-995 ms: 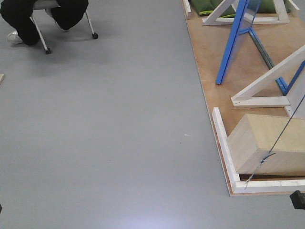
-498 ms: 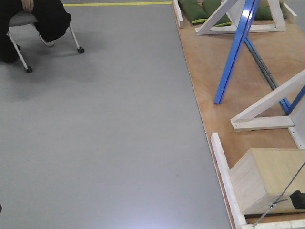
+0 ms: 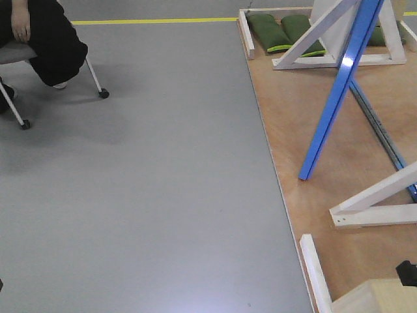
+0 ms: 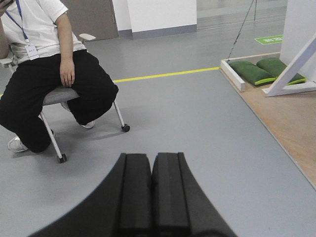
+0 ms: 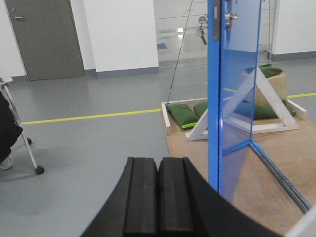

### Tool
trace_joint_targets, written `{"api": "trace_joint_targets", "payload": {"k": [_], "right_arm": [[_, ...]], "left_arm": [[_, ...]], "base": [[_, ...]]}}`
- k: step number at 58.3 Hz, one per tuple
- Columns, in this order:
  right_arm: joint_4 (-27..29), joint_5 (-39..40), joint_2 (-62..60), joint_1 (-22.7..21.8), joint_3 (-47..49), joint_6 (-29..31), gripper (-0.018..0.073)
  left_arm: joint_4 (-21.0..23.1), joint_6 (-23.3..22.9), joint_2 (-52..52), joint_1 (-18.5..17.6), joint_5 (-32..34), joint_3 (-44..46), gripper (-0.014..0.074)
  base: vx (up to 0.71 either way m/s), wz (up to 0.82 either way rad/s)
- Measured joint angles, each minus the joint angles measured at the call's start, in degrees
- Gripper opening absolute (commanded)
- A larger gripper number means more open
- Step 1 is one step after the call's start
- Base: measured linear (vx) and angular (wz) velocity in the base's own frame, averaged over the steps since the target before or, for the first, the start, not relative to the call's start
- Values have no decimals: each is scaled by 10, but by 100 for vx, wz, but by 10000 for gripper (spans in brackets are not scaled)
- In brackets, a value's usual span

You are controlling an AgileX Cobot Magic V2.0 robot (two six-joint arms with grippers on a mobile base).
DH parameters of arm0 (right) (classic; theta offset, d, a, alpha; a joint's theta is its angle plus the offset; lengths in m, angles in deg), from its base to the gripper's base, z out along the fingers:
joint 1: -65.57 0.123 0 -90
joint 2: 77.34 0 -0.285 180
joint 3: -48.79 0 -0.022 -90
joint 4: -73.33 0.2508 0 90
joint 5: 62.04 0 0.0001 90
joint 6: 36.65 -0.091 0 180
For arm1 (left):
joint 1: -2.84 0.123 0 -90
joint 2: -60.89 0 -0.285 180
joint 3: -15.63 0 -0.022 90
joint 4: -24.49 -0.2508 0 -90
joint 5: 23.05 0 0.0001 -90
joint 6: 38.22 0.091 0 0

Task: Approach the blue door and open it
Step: 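Drive the base forward toward the blue door beside the wooden platform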

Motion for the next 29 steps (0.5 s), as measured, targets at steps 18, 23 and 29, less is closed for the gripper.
{"api": "trace_joint_targets", "payload": {"k": [18,23,29], "right_arm": [[0,0,0,0,0,0,2],[0,0,0,0,0,0,2],[0,0,0,0,0,0,2]], "left_arm": [[0,0,0,0,0,0,70],[0,0,0,0,0,0,70],[0,0,0,0,0,0,70]], "base": [[46,5],[45,3],[45,3]]}}
